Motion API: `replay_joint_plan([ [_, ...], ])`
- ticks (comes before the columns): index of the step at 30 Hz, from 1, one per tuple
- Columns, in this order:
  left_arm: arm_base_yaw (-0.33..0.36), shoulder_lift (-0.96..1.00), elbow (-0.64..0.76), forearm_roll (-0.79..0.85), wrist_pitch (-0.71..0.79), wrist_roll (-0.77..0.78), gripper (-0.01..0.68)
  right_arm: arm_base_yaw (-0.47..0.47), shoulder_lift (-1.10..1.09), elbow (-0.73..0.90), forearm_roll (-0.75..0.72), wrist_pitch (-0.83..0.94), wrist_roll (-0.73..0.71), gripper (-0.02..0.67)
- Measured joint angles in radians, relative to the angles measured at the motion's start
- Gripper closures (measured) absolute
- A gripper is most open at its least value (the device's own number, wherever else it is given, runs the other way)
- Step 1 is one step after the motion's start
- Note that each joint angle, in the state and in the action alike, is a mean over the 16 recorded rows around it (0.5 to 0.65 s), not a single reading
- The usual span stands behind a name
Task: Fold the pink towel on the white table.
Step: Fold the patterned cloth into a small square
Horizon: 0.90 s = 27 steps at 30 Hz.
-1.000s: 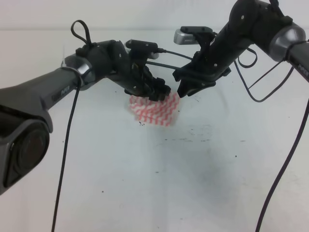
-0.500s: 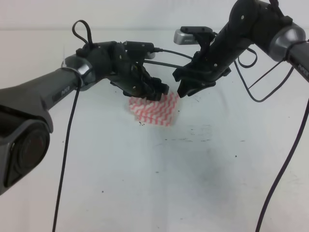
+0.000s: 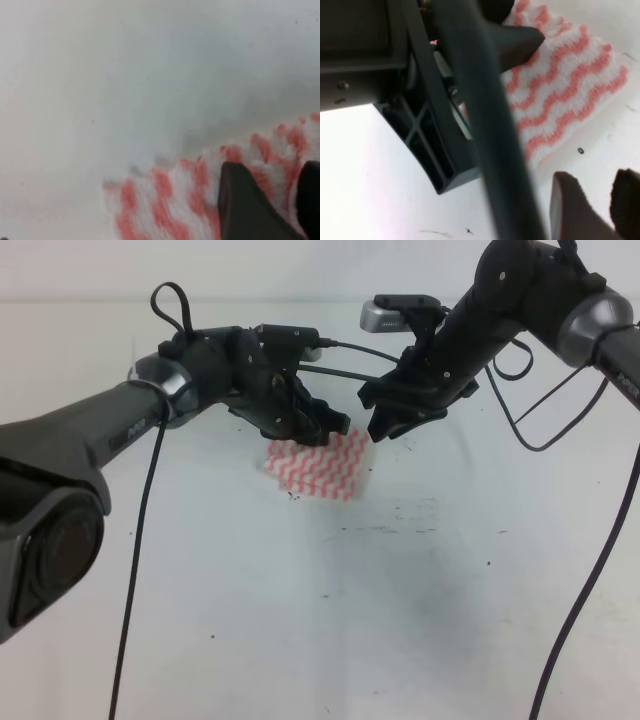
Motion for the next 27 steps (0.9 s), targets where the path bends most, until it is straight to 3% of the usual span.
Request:
replay_joint_plan([
  [8,0.0,-0.001,0.0,0.0,-0.011,0.004,0.473,0.0,0.0,0.0,-0.003,0.0,0.0,0.475],
  [27,0.0,-0.008,0.0,0.001,-0.026,0.012,0.63,0.0,-0.004,0.0,-0.014,0.002,-0.001,0.476],
])
